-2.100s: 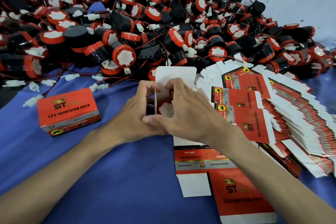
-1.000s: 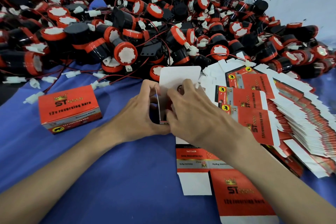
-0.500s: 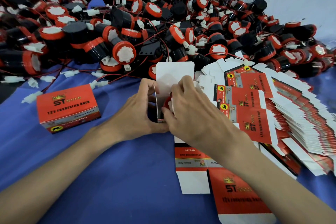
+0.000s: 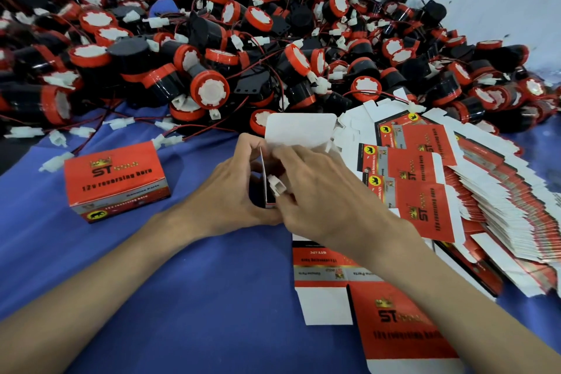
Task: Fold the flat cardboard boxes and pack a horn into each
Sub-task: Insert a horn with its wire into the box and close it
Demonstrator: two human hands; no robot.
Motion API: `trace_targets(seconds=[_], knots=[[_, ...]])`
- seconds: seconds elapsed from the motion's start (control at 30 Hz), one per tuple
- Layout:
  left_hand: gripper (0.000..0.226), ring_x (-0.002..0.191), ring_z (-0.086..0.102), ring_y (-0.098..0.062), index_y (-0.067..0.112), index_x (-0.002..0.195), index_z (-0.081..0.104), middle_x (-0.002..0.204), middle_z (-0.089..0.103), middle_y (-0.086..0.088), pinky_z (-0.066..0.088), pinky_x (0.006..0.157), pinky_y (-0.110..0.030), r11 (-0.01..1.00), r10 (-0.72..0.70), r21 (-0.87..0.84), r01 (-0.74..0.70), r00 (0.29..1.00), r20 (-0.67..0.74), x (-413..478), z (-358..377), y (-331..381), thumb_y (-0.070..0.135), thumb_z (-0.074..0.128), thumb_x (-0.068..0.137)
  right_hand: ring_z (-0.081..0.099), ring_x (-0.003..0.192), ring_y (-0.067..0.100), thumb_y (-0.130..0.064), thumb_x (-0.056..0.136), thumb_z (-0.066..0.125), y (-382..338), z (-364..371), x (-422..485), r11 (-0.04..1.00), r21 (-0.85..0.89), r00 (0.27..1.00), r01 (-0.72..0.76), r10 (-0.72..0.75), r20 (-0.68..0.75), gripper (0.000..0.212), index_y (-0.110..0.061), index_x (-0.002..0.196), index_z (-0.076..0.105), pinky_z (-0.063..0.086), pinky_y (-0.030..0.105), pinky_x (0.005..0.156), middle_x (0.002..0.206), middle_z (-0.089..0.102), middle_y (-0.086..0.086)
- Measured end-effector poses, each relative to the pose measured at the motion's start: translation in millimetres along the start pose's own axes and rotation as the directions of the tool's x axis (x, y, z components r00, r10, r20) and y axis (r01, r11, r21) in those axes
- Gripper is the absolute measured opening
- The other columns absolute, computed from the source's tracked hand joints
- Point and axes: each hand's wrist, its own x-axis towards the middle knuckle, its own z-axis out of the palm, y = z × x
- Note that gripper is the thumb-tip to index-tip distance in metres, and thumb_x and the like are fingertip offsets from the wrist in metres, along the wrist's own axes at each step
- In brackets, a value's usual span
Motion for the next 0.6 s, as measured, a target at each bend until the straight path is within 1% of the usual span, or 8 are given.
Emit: trace_targets(seconds=[0.03,0.13,0.23,0.3,0.4,0.5,0.53,0.6], knots=[[0.067,0.087,0.058,0.005,0.061,0.099,0.025,0.100,0.051,0.040,0.043,0.069,-0.010,1.000,-0.001,0.004,0.001,1.000,-0.005,0,0,0,0.051,0.073,0.055,0.052,0.102,0.028,-0.020,0.088,0.046,0,0,1,1.000,0.010,1.000,0.003,-0.003,0.006,0.037,-0.013,0.124,0.050,0.037,0.035,0.085,0.117,0.056,0.003],[0.065,0.079,0.058,0.004,0.056,0.097,0.025,0.093,0.052,0.036,0.041,0.063,-0.010,1.000,-0.004,0.009,0.004,1.000,-0.006,-1,1,-1,0.050,0.074,0.055,0.049,0.103,0.024,-0.020,0.091,0.045,2,-1,2,0.998,-0.029,0.998,0.057,-0.056,0.030,0.022,-0.019,0.107,0.060,0.033,0.030,0.080,0.114,0.051,-0.003],[0.064,0.074,0.056,0.005,0.052,0.096,0.025,0.089,0.051,0.036,0.039,0.059,-0.008,1.000,0.009,0.013,-0.009,1.000,-0.001,-1,1,-1,0.048,0.074,0.055,0.046,0.110,0.024,-0.024,0.093,0.038,7,-2,0,0.996,-0.030,0.990,0.089,-0.085,0.111,0.029,-0.025,0.109,0.062,0.040,0.039,0.093,0.121,0.044,-0.004],[0.063,0.073,0.055,0.004,0.052,0.097,0.025,0.088,0.051,0.036,0.038,0.058,-0.010,1.000,0.001,0.011,-0.001,1.000,0.003,-1,0,-1,0.049,0.072,0.055,0.043,0.112,0.023,-0.031,0.095,0.037,7,-6,-2,0.996,0.014,0.987,0.089,-0.090,0.135,0.029,-0.025,0.106,0.063,0.039,0.044,0.096,0.123,0.042,-0.004],[0.062,0.078,0.057,0.003,0.044,0.102,0.028,0.092,0.053,0.036,0.041,0.063,-0.017,1.000,-0.012,0.014,0.012,1.000,0.009,-2,-1,-2,0.050,0.071,0.058,0.040,0.114,0.020,-0.048,0.096,0.031,5,-10,-5,0.997,0.027,0.987,0.075,-0.078,0.144,0.042,-0.024,0.104,0.065,0.036,0.043,0.098,0.124,0.040,-0.005],[0.061,0.081,0.057,0.004,0.051,0.103,0.027,0.094,0.054,0.034,0.043,0.066,-0.017,1.000,-0.026,0.011,0.026,1.000,0.002,-3,0,-2,0.051,0.069,0.059,0.037,0.111,0.016,-0.059,0.090,0.017,3,-12,-5,0.995,0.032,0.983,0.095,-0.098,0.153,0.061,-0.025,0.105,0.065,0.034,0.039,0.096,0.120,0.038,-0.008],[0.060,0.082,0.057,0.003,0.053,0.103,0.027,0.094,0.055,0.033,0.042,0.067,-0.014,1.000,-0.023,0.008,0.023,1.000,0.002,-3,0,-2,0.051,0.068,0.059,0.037,0.110,0.015,-0.059,0.090,0.016,3,-13,-5,0.995,0.037,0.982,0.094,-0.099,0.160,0.061,-0.026,0.106,0.064,0.033,0.038,0.095,0.117,0.037,-0.009],[0.060,0.082,0.058,0.000,0.054,0.101,0.027,0.094,0.055,0.027,0.041,0.068,-0.014,1.000,-0.018,-0.005,0.018,1.000,0.005,-2,0,-3,0.048,0.069,0.059,0.037,0.112,0.017,-0.054,0.095,0.021,4,-12,-5,0.996,0.029,0.981,0.087,-0.090,0.171,0.052,-0.028,0.111,0.063,0.034,0.038,0.096,0.117,0.037,-0.008]])
